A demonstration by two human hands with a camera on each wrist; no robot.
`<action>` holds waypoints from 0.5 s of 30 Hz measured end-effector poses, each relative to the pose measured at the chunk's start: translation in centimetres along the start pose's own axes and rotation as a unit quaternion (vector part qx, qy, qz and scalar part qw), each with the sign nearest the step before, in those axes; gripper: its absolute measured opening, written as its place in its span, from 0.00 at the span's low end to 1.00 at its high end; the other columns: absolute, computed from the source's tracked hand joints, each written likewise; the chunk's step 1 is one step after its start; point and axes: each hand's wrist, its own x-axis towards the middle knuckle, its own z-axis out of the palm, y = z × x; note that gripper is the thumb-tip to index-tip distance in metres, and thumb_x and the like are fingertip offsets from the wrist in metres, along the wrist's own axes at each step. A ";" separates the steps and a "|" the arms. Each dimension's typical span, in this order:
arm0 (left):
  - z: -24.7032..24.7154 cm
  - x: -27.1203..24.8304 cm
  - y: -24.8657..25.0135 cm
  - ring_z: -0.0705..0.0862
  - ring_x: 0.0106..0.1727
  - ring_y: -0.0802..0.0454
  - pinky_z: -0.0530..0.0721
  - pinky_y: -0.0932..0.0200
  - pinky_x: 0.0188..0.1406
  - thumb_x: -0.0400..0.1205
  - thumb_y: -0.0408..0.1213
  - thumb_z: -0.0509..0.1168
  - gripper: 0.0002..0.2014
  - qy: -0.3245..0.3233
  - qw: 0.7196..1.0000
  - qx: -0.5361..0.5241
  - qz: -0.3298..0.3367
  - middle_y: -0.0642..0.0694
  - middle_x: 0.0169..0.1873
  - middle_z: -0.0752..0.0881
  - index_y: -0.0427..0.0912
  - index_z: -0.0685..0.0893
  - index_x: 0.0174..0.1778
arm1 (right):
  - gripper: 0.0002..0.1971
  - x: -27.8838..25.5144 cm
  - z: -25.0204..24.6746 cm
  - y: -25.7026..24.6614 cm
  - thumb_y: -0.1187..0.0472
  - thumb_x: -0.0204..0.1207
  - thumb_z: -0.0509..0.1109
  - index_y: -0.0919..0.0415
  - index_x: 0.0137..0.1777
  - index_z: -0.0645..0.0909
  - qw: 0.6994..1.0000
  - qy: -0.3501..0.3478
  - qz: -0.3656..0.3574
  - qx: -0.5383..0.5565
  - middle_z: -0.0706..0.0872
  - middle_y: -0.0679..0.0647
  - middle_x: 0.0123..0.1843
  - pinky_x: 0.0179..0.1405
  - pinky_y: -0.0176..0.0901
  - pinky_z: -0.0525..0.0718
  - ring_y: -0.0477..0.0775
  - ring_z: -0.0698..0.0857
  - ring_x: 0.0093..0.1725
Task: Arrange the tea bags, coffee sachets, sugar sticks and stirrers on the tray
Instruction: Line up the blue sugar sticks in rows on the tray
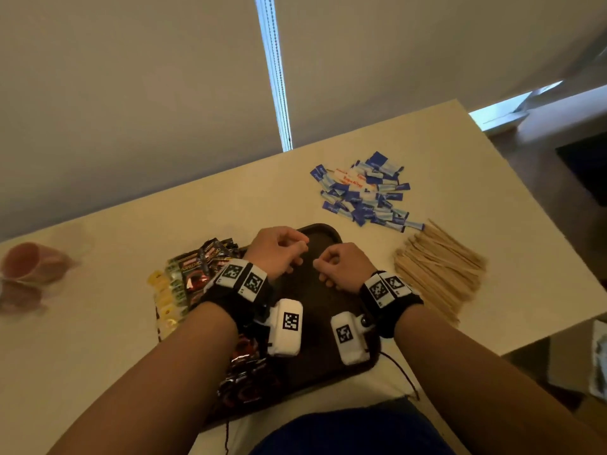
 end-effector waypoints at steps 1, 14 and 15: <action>1.0 1.2 0.8 0.88 0.38 0.54 0.86 0.60 0.35 0.84 0.34 0.69 0.05 0.010 1.000 0.000 -0.007 0.46 0.43 0.91 0.48 0.87 0.47 | 0.09 0.9 -1.6 0.3 0.52 0.80 0.71 0.57 0.44 0.85 1.000 0.008 -0.006 -0.005 0.91 0.51 0.34 0.33 0.40 0.84 0.47 0.87 0.31; 6.7 15.7 7.6 0.77 0.71 0.41 0.78 0.49 0.69 0.71 0.42 0.82 0.40 -0.012 0.944 0.319 -0.082 0.42 0.72 0.76 0.48 0.71 0.77 | 0.42 11.0 -14.0 3.9 0.44 0.68 0.81 0.51 0.78 0.64 0.933 0.044 0.056 -0.354 0.66 0.57 0.78 0.70 0.64 0.75 0.67 0.67 0.77; 6.9 17.0 7.7 0.71 0.77 0.38 0.75 0.43 0.74 0.69 0.44 0.83 0.48 -0.024 0.931 0.353 -0.089 0.40 0.77 0.69 0.50 0.64 0.82 | 0.45 11.4 -14.1 4.2 0.45 0.67 0.82 0.50 0.80 0.61 0.929 0.035 0.061 -0.363 0.62 0.56 0.80 0.70 0.65 0.74 0.68 0.64 0.79</action>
